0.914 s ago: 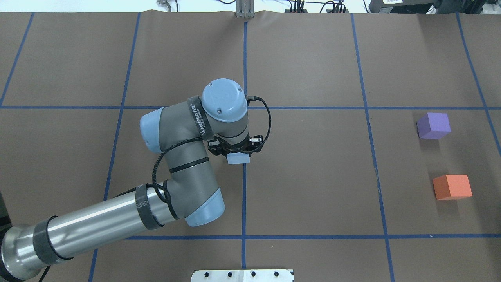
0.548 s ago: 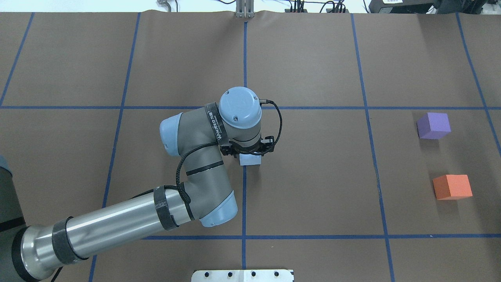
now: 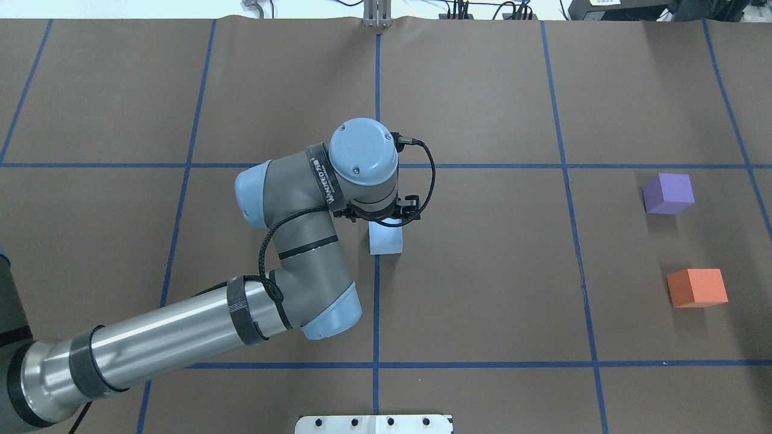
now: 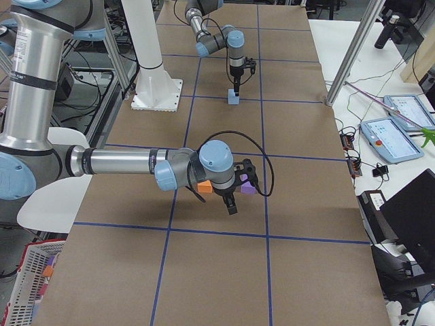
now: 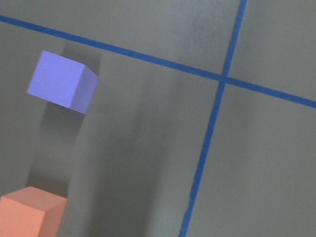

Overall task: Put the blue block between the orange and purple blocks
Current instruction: 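Withdraw the left gripper while the right gripper reaches toward the light blue cube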

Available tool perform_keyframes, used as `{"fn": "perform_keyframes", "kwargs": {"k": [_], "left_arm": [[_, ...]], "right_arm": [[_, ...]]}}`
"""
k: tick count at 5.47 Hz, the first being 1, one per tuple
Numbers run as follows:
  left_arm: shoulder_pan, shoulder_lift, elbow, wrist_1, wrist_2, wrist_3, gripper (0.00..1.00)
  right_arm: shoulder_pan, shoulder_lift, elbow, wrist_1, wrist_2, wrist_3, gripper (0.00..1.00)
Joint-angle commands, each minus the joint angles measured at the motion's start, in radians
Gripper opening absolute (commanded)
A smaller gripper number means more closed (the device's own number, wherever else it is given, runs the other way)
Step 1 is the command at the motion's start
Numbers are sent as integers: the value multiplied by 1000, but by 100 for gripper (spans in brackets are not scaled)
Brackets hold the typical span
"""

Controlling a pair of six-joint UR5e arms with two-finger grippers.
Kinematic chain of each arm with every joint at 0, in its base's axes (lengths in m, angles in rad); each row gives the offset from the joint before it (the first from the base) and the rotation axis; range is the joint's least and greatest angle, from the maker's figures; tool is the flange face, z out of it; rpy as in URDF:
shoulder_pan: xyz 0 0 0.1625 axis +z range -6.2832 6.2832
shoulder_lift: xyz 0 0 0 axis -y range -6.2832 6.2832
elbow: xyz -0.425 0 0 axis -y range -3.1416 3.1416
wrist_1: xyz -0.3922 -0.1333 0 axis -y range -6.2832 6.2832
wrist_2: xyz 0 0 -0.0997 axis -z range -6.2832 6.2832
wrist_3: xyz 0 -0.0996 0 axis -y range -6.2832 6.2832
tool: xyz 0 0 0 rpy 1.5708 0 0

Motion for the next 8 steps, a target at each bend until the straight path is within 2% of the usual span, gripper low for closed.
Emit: {"fn": "perform_keyframes", "kwargs": {"k": [1, 2, 3, 4, 5, 6, 7, 8], "left_arm": [[-197, 146, -225, 142, -157, 348, 100], [-353, 276, -278, 141, -280, 556, 100], [-476, 436, -379, 138, -299, 710, 100], [-565, 604, -429, 140, -308, 716, 100], [-655, 700, -387, 138, -313, 718, 100], [-729, 800, -380, 89, -304, 839, 100], [-926, 861, -289, 122, -313, 1208, 100], [-1062, 867, -161, 136, -315, 1447, 100]], "right_arm": [[-43, 100, 76, 138, 214, 312, 100], [-213, 191, 180, 140, 120, 625, 100], [-461, 319, 213, 140, -73, 926, 100], [-684, 439, 213, 77, -287, 1107, 100], [-839, 624, 214, -181, -475, 1137, 100], [-981, 783, 199, -427, -625, 1150, 100], [-1078, 879, 109, -458, -727, 1227, 100], [-1101, 971, -24, -459, -763, 1240, 100]]}}
